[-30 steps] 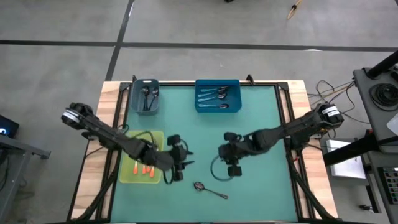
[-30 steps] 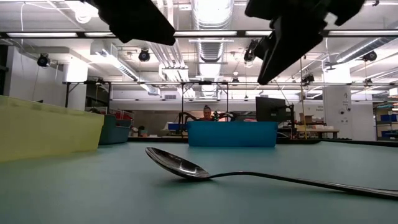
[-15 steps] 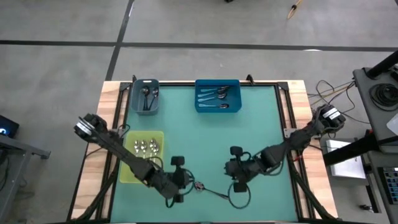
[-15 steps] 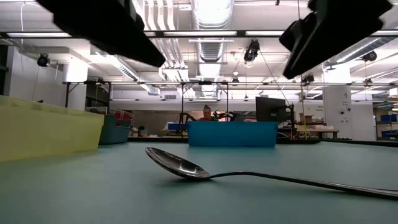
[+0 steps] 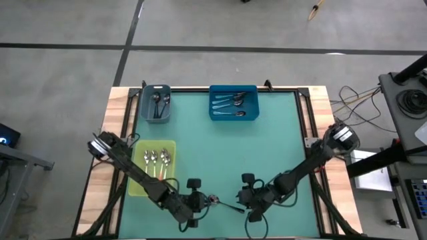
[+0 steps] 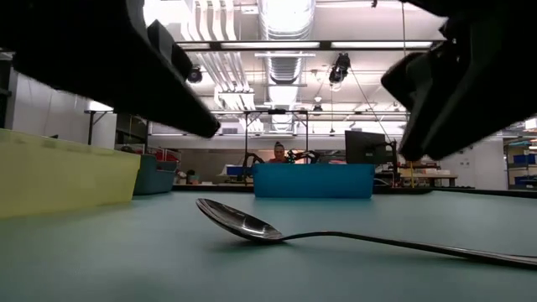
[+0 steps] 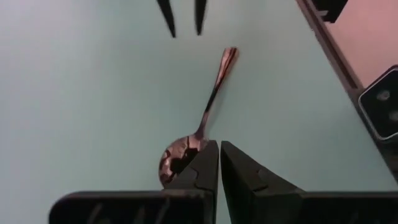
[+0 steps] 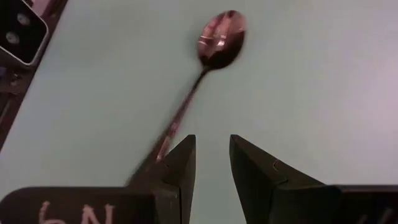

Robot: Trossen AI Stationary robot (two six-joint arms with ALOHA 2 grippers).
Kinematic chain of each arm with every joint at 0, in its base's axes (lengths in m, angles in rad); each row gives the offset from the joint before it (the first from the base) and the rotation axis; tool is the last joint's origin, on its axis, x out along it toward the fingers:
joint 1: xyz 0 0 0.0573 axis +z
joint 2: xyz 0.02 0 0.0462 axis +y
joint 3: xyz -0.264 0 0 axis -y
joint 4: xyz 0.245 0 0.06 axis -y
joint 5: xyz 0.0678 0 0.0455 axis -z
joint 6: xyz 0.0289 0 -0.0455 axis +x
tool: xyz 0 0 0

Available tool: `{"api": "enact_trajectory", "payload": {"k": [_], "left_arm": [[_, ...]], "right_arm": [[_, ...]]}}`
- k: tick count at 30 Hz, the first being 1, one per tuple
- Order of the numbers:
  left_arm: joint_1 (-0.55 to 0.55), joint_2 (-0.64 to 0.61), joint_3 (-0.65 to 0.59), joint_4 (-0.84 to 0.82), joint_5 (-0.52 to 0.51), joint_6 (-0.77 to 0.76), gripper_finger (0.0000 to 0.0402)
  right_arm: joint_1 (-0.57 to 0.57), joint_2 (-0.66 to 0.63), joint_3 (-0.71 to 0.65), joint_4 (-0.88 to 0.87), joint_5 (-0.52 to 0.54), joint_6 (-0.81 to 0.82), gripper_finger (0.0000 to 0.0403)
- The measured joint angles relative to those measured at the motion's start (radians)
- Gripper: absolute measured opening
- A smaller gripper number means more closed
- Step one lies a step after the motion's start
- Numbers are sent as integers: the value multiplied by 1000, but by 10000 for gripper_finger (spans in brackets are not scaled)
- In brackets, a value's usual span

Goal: Sort silverware by color (type)
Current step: Put the black spoon into the blue bin

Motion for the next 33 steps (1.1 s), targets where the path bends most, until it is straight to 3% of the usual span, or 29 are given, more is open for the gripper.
{"api": "enact_trajectory", "payload": {"k": [11, 33], "left_arm": [[-3, 90, 0, 105, 26, -16, 0], [39, 128, -1, 59, -30, -4, 0]], "right_arm": [[21, 123, 1, 142, -1, 0, 89], [20, 131, 1, 159, 3, -4, 89]]}}
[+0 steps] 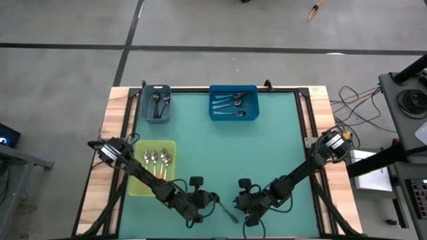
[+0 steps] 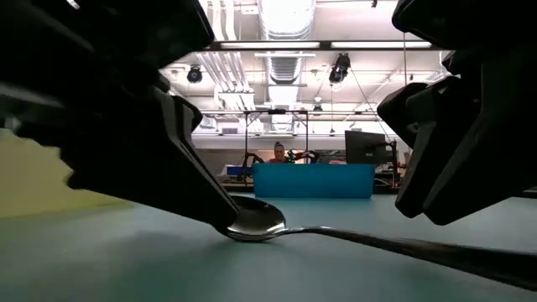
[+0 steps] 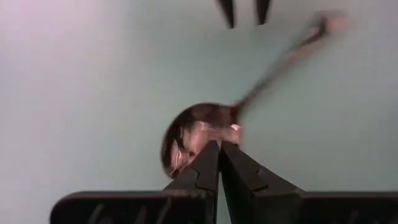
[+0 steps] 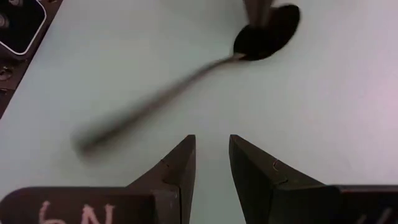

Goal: Sort silverware by color (type)
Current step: Put the black spoon into the blue bin

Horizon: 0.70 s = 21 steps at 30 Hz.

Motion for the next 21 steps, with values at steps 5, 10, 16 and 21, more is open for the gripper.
{"api": "enact_trajectory", "payload": {"k": [5, 10, 16, 21], "left_arm": [[21, 0, -1, -18, -116, 3, 0], [45, 0, 5, -19, -183, 29, 0], [57, -11, 39, -49, -209, 60, 0], [36, -43, 150, -281, -130, -91, 0]], "right_arm": [[0, 0, 0, -1, 24, 0, 89], [0, 0, 0, 0, 34, 0, 89], [0, 0, 0, -1, 50, 4, 89], [0, 0, 0, -11, 50, 14, 89]]}}
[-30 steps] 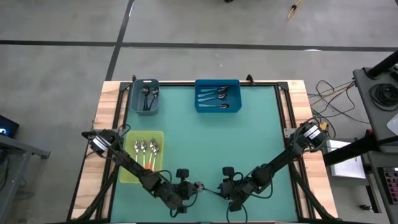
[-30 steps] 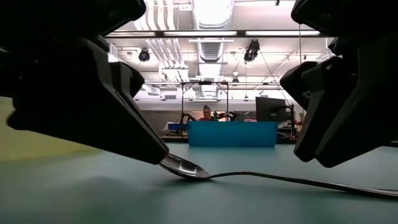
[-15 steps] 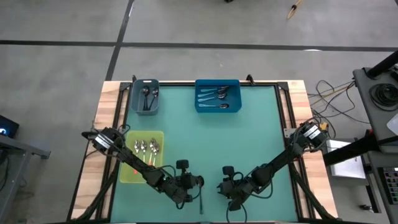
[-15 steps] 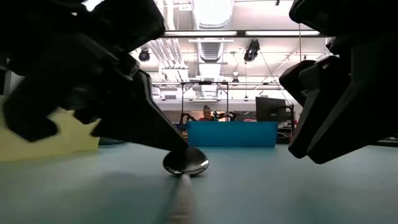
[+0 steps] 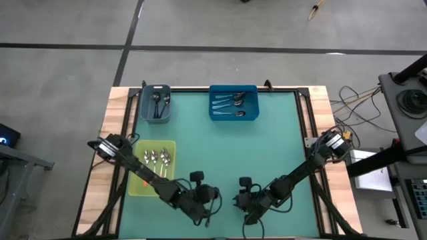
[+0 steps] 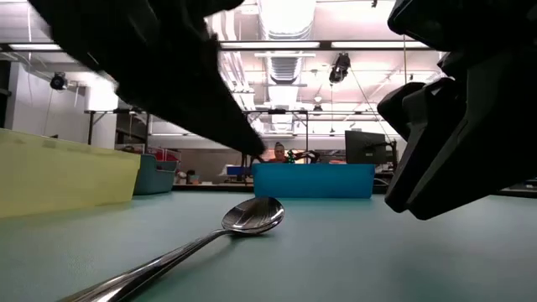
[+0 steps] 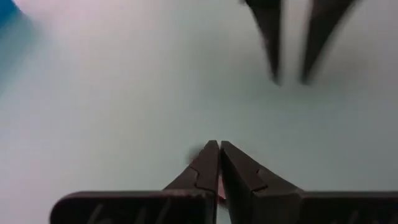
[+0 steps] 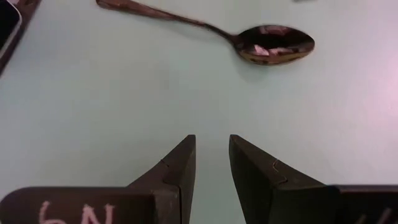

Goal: Sort silverware by color (type)
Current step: Put the black spoon into the blue bin

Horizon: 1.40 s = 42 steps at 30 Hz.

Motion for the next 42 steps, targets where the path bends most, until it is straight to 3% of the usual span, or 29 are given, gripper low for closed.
{"api": "enact_trajectory", "payload": {"k": [4, 7, 16, 29, 42], "left_arm": [[-17, 2, 139, -296, 150, -218, 0], [-35, 15, 199, -402, 184, -340, 0], [-42, 22, 215, -418, 187, -676, 15], [-42, 92, 241, -402, 167, -682, 138], [-50, 213, 373, -516, 110, -681, 149]], "right_arm": [[0, -15, 0, -59, 0, 1, 89], [-2, -43, 0, -131, 26, 0, 89], [-37, -191, 1, -343, 162, -20, 89], [-42, -286, 1, -365, 183, -63, 89], [-42, -286, 1, -377, 182, -62, 89]]}}
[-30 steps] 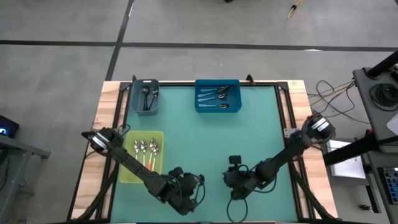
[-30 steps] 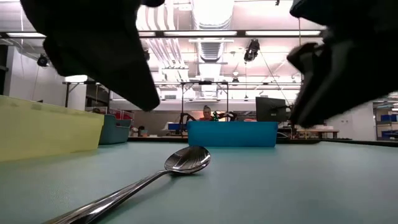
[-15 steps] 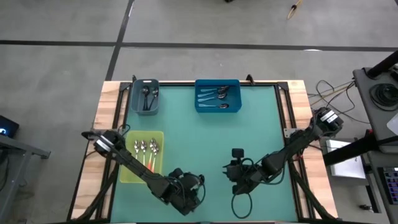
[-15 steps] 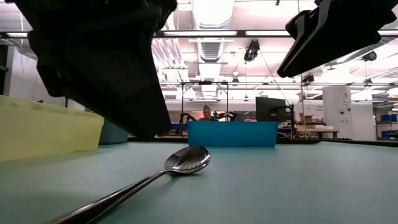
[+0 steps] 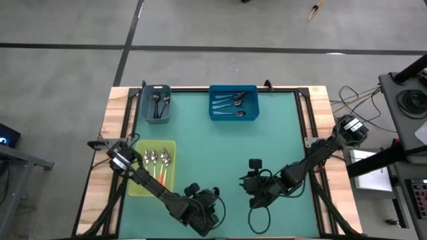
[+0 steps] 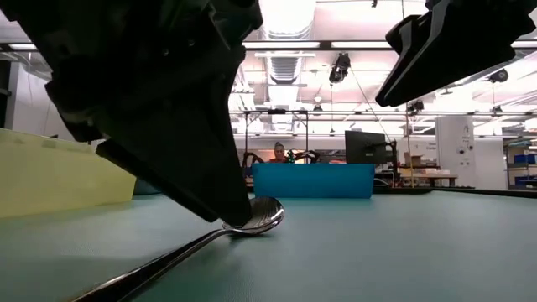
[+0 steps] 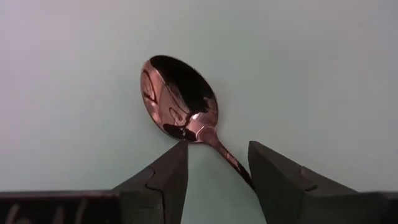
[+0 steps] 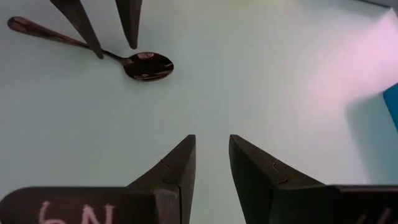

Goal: Sort silverware by color (type)
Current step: Put the black spoon into the blue bin

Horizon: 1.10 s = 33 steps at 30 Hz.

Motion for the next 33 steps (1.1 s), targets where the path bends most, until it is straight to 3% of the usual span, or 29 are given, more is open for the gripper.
{"api": "enact_trajectory", "payload": {"k": [14, 29, 33], "left_arm": [[-3, 43, 2, 3, -32, -18, 143], [-5, 45, -11, 9, -62, -14, 9], [-5, 45, -12, 9, -74, -3, 4]], "right_arm": [[0, 0, 0, 0, 0, 0, 89], [0, 0, -1, 1, 1, 0, 89], [0, 0, -1, 2, 1, 0, 89]]}}
